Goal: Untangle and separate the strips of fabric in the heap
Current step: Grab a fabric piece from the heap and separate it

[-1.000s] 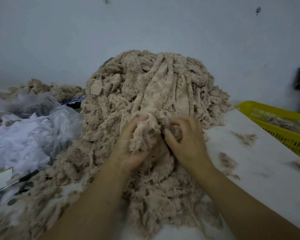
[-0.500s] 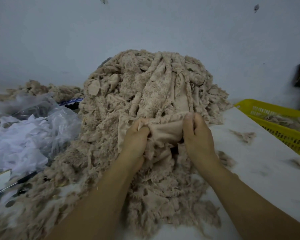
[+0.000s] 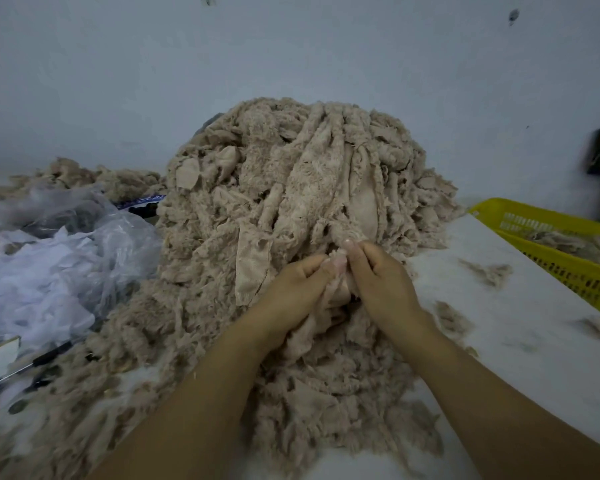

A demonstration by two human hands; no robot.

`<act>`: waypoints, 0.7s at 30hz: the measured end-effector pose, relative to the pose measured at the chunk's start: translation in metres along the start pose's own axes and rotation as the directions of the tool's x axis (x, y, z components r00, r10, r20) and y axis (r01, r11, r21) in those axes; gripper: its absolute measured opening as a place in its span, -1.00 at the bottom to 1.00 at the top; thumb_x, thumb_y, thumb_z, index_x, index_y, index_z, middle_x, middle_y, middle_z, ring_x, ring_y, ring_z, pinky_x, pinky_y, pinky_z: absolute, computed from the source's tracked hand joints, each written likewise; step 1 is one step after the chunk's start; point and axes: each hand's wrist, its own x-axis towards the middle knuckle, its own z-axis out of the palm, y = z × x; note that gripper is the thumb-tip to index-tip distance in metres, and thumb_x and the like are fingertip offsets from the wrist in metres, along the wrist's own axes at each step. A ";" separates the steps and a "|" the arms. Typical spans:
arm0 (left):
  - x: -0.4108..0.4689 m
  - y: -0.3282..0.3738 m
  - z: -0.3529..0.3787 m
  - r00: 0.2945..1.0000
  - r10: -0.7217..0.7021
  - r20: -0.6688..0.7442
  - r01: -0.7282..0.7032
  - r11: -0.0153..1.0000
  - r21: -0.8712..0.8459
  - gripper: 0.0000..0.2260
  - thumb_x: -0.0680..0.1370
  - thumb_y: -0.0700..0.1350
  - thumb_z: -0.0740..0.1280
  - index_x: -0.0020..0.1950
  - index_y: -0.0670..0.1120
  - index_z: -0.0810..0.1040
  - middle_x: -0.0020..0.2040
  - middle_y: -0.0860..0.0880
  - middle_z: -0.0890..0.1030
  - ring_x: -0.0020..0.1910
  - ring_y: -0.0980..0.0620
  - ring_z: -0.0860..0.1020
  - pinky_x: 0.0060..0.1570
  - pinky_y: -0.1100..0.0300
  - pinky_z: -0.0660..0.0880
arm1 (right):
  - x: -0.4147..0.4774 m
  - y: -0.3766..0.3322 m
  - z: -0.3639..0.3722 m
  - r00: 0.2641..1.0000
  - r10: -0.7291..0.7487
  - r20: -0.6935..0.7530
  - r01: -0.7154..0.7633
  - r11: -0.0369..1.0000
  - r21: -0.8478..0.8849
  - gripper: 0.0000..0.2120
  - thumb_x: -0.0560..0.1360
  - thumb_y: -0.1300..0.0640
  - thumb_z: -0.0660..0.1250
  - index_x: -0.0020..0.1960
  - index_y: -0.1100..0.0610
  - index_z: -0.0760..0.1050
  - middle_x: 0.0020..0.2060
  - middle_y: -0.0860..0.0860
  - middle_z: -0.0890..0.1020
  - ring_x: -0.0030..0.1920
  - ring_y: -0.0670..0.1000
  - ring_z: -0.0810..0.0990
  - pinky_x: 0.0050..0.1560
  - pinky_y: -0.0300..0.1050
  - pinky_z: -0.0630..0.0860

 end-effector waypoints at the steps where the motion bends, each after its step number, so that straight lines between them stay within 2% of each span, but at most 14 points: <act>1: 0.000 0.003 -0.001 0.999 -0.033 0.010 0.034 0.991 -0.133 -0.55 0.47 0.21 0.36 0.01 -0.17 0.66 -0.12 -0.15 0.65 -0.16 -0.04 0.60 -0.12 0.13 0.56 | 0.000 0.002 0.001 1.000 0.009 -0.005 -0.009 0.999 -0.044 -0.57 0.63 -0.14 0.13 -0.32 0.07 0.36 -0.46 -0.06 0.42 -0.43 -0.12 0.38 -0.41 -0.24 0.26; 3: 0.000 0.008 -0.009 0.997 -0.069 0.025 0.074 0.908 -0.412 -0.66 0.51 0.13 0.37 -0.04 -0.14 0.70 -0.12 -0.15 0.70 -0.19 -0.02 0.67 -0.17 0.17 0.62 | 0.003 0.010 -0.003 0.998 0.064 -0.020 -0.066 0.992 -0.110 -0.54 0.64 -0.12 0.13 -0.36 0.09 0.30 -0.46 -0.04 0.38 -0.42 -0.09 0.35 -0.42 -0.24 0.24; 6: 0.006 0.011 -0.030 0.999 -0.040 -0.026 0.008 0.684 -0.729 -0.68 0.54 0.09 0.34 -0.01 -0.15 0.70 -0.10 -0.10 0.71 -0.16 0.00 0.70 -0.18 0.14 0.65 | 0.009 0.022 -0.017 0.980 0.193 -0.056 -0.199 0.967 -0.156 -0.54 0.67 -0.06 0.11 -0.33 0.16 0.27 -0.45 0.06 0.34 -0.42 -0.01 0.33 -0.47 -0.20 0.18; 8: 0.008 0.013 -0.034 0.999 -0.033 -0.020 0.002 0.542 -0.840 -0.64 0.47 0.07 0.34 -0.05 -0.20 0.74 -0.01 -0.17 0.69 -0.12 -0.08 0.71 -0.14 0.04 0.67 | 0.009 0.023 -0.019 0.981 0.180 -0.075 -0.189 0.971 -0.147 -0.53 0.66 -0.06 0.13 -0.35 0.14 0.22 -0.50 0.00 0.28 -0.50 -0.09 0.24 -0.50 -0.21 0.18; 10: 0.008 0.011 -0.035 0.998 -0.056 -0.033 -0.002 0.478 -0.878 -0.63 0.42 0.03 0.32 -0.09 -0.23 0.74 0.01 -0.19 0.70 -0.12 -0.12 0.72 -0.17 0.01 0.67 | 0.003 0.016 -0.013 0.994 0.107 -0.036 -0.112 0.981 -0.156 -0.52 0.65 -0.10 0.13 -0.37 0.10 0.22 -0.54 -0.07 0.30 -0.50 -0.10 0.28 -0.47 -0.22 0.19; 11: 0.008 0.010 -0.036 0.998 -0.054 -0.041 -0.012 0.450 -0.893 -0.64 0.40 0.01 0.31 -0.11 -0.24 0.74 -0.02 -0.19 0.71 -0.14 -0.11 0.72 -0.20 0.02 0.67 | 0.000 0.011 -0.008 0.998 0.056 -0.015 -0.058 0.985 -0.165 -0.55 0.65 -0.11 0.13 -0.34 0.08 0.28 -0.49 -0.09 0.37 -0.45 -0.11 0.33 -0.43 -0.22 0.22; 13: 0.009 0.008 -0.040 0.999 -0.035 -0.039 -0.022 0.407 -0.913 -0.66 0.41 -0.01 0.30 -0.14 -0.24 0.74 -0.11 -0.17 0.72 -0.20 -0.08 0.72 -0.26 0.06 0.66 | -0.005 0.004 -0.001 0.997 -0.070 -0.008 0.067 0.977 -0.202 -0.65 0.64 -0.14 0.12 -0.17 0.05 0.44 -0.25 -0.11 0.47 -0.21 -0.09 0.45 -0.23 -0.22 0.34; 14: 0.008 0.007 -0.042 1.000 -0.025 -0.016 -0.005 0.385 -0.923 -0.66 0.43 -0.01 0.29 -0.13 -0.24 0.74 -0.14 -0.17 0.71 -0.21 -0.07 0.72 -0.27 0.08 0.66 | -0.006 0.001 0.001 0.992 -0.123 -0.004 0.119 0.969 -0.217 -0.69 0.63 -0.17 0.12 -0.03 0.02 0.49 -0.11 -0.12 0.48 -0.06 -0.11 0.45 -0.09 -0.30 0.34; 16: 0.004 0.007 -0.040 0.997 -0.036 0.073 0.082 0.359 -0.930 -0.63 0.47 0.01 0.30 -0.07 -0.27 0.72 -0.10 -0.20 0.71 -0.16 -0.11 0.72 -0.19 0.03 0.67 | -0.007 -0.008 0.003 0.981 -0.190 0.047 0.196 0.947 -0.254 -0.63 0.60 -0.20 0.12 0.27 -0.01 0.45 0.17 -0.17 0.41 0.22 -0.21 0.32 0.17 -0.49 0.18; 17: 0.002 0.007 -0.037 0.990 -0.060 0.128 0.141 0.385 -0.912 -0.62 0.49 0.01 0.32 -0.01 -0.29 0.71 -0.04 -0.23 0.70 -0.09 -0.14 0.71 -0.07 -0.01 0.67 | -0.007 -0.010 0.004 0.974 -0.213 0.083 0.228 0.932 -0.281 -0.58 0.61 -0.17 0.13 0.38 -0.01 0.40 0.25 -0.19 0.35 0.29 -0.23 0.24 0.23 -0.52 0.09; 19: -0.004 0.011 -0.031 0.968 -0.062 0.245 0.247 0.442 -0.863 -0.64 0.50 -0.04 0.42 0.11 -0.32 0.67 0.06 -0.26 0.68 0.05 -0.15 0.68 0.20 0.01 0.55 | -0.009 -0.012 0.007 0.961 -0.243 0.135 0.274 0.910 -0.312 -0.57 0.64 -0.08 0.12 0.46 0.04 0.33 0.30 -0.17 0.34 0.35 -0.19 0.19 0.30 -0.40 0.08; 21: -0.004 0.010 -0.027 0.962 -0.051 0.270 0.259 0.489 -0.833 -0.66 0.42 -0.13 0.56 0.09 -0.31 0.67 0.04 -0.22 0.69 0.05 -0.10 0.67 0.27 0.12 0.47 | -0.011 -0.012 0.010 0.954 -0.262 0.145 0.295 0.908 -0.297 -0.66 0.64 0.00 0.11 0.35 0.10 0.42 0.19 -0.13 0.44 0.26 -0.09 0.26 0.21 -0.26 0.23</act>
